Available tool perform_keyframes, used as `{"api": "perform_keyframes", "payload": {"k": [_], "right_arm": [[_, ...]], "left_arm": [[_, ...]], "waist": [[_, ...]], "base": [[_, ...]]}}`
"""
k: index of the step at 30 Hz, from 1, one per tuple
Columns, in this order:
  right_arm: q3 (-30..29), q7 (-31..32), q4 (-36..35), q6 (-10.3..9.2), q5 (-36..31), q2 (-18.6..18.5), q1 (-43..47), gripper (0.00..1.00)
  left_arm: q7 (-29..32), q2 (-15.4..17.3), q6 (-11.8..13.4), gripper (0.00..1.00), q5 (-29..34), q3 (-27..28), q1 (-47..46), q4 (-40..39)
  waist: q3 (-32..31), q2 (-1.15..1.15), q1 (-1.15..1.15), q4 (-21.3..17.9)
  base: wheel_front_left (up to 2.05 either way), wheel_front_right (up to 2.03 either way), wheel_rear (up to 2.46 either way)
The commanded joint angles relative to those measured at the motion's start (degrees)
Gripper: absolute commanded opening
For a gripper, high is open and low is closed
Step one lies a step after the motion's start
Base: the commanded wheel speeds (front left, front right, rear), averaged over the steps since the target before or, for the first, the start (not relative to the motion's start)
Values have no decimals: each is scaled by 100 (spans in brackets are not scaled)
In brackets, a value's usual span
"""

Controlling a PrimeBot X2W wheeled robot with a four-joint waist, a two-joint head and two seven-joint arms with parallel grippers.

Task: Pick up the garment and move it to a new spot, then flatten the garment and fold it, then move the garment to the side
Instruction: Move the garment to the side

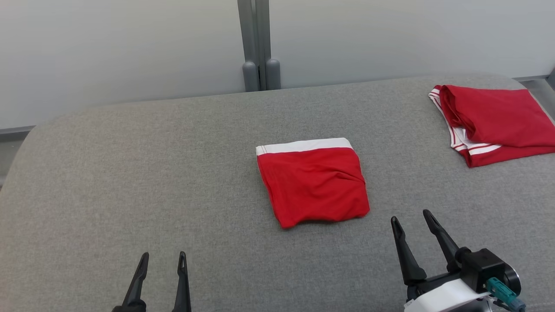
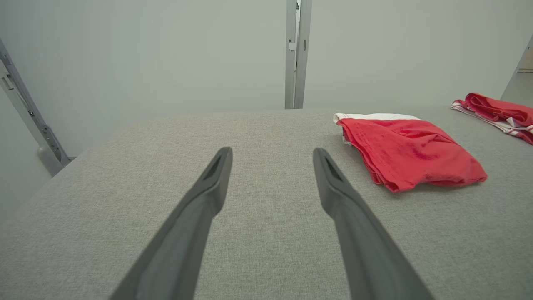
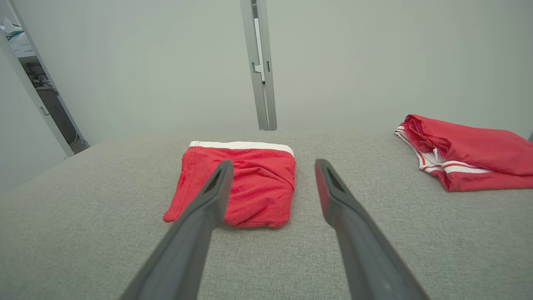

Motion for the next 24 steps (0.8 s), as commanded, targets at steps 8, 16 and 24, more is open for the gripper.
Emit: {"api": "perform_keyframes", "payload": {"k": [8, 16, 24], "right_arm": [[8, 3, -52, 0, -4, -37, -305, 100], [54, 3, 81, 0, 318, -161, -915, 100], [290, 3, 982, 1, 1233, -620, -1942, 100]], "left_arm": [[-16, 16, -15, 100, 84, 16, -334, -50], [-16, 17, -20, 100, 161, -55, -790, -242], [-16, 16, -70, 100, 263, -157, -1286, -391]], "waist": [[295, 0, 0, 78], [878, 0, 0, 217], [1604, 0, 0, 355]], "base": [[0, 0, 0], [0, 0, 0], [0, 0, 0]]}}
